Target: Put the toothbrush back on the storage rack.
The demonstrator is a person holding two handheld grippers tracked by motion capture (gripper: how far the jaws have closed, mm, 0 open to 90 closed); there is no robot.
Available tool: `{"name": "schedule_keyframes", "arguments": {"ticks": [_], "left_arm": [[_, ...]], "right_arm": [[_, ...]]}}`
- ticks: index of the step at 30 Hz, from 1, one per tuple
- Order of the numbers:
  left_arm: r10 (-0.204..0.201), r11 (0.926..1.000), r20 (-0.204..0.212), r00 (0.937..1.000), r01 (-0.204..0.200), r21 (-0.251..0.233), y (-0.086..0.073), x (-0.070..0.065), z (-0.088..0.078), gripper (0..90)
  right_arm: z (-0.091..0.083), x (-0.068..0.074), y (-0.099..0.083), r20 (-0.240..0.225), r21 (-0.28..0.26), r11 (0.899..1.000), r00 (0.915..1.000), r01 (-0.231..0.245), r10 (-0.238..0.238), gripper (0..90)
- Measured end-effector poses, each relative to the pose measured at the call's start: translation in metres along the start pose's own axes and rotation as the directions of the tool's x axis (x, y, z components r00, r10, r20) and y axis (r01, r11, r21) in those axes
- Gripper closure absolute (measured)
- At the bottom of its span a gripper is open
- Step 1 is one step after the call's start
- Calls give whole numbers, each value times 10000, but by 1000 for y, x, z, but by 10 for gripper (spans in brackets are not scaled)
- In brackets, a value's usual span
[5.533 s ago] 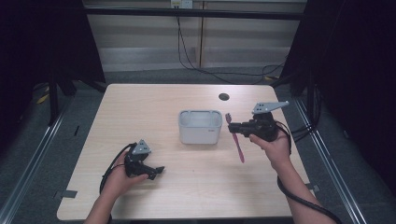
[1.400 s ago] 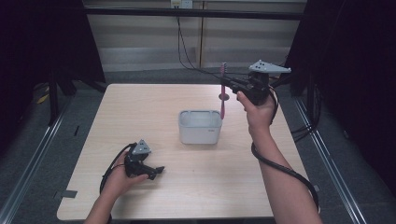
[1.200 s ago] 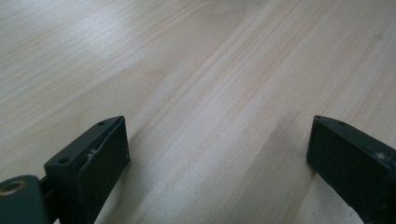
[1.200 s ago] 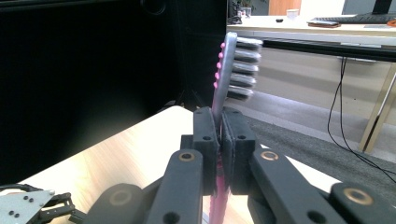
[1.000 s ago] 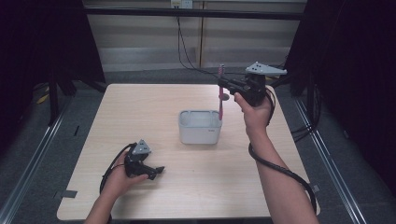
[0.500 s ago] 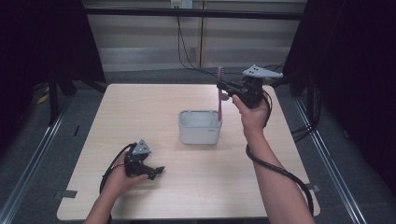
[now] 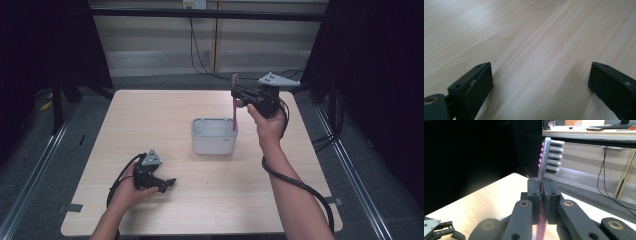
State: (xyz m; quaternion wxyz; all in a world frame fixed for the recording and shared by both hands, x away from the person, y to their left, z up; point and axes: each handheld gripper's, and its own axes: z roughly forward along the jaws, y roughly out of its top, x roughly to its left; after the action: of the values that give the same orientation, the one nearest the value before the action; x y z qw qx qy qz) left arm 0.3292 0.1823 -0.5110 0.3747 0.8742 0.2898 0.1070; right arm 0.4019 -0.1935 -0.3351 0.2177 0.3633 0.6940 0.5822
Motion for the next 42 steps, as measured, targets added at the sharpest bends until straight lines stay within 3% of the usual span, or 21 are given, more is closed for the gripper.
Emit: {"name": "schedule_keyframes", "arguments": {"ticks": [42], "left_arm": [[59, 9999, 31, 10000, -60, 85, 0, 0, -1, 54]], "right_arm": [[6, -2, -33, -4, 209, 9998, 10000, -41, 41, 854]]}}
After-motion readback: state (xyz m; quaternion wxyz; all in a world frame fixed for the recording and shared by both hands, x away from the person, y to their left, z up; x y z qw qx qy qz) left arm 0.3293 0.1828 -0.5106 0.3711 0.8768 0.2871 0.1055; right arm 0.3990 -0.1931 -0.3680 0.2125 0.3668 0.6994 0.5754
